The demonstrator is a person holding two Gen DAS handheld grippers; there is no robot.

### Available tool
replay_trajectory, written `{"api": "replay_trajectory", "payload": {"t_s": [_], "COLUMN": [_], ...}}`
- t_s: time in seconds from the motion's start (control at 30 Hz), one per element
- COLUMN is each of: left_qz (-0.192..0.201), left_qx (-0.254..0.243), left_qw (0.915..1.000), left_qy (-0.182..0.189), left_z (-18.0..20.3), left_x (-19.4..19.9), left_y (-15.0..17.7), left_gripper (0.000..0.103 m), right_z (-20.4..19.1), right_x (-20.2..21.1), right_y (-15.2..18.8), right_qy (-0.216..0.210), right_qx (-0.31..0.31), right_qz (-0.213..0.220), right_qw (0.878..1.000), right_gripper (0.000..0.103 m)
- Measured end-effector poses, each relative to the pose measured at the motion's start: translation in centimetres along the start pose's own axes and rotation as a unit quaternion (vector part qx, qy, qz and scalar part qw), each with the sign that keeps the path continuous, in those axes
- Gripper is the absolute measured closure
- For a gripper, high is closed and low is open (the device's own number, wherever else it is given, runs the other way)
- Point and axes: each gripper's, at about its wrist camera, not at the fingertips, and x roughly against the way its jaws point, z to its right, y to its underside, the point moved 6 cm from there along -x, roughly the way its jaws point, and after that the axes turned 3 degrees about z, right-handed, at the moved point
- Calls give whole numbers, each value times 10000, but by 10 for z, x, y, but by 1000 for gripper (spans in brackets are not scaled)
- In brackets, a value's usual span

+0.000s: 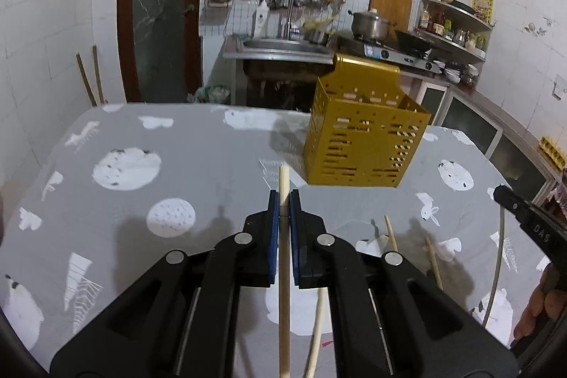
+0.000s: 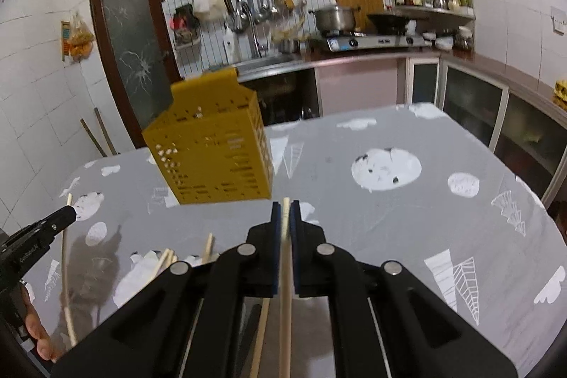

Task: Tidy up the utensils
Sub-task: 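Lift both held chopsticks and carry them over the yellow caddy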

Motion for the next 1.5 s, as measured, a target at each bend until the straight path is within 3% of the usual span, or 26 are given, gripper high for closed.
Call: {"api": "replay_trajectory", "payload": {"t_s": [0.17,0.8,1.2,1.5], "left_qz": [121,876,1306,1766], "left_qx": [-48,-306,-156,83], "left_qw": [9999,9957,9906,9828], "left_qy": [-4,24,376,528], "left_z": [-1,20,46,64], "left_x": [14,66,54,20], "left_y": [-1,-30,-103,-201], "left_gripper": [98,98,98,98], "right_z": [-8,-12,-32,-50], "right_x": [18,52,47,35], "right_y": [-7,-22,-85,-171], "right_qy": [14,-244,-362,-490], "right_qx": [196,244,393,483], "right_qz": [357,871,1418,1759], "right_qw": [9992,9956,9885,9820], "right_gripper": [98,98,98,98]}}
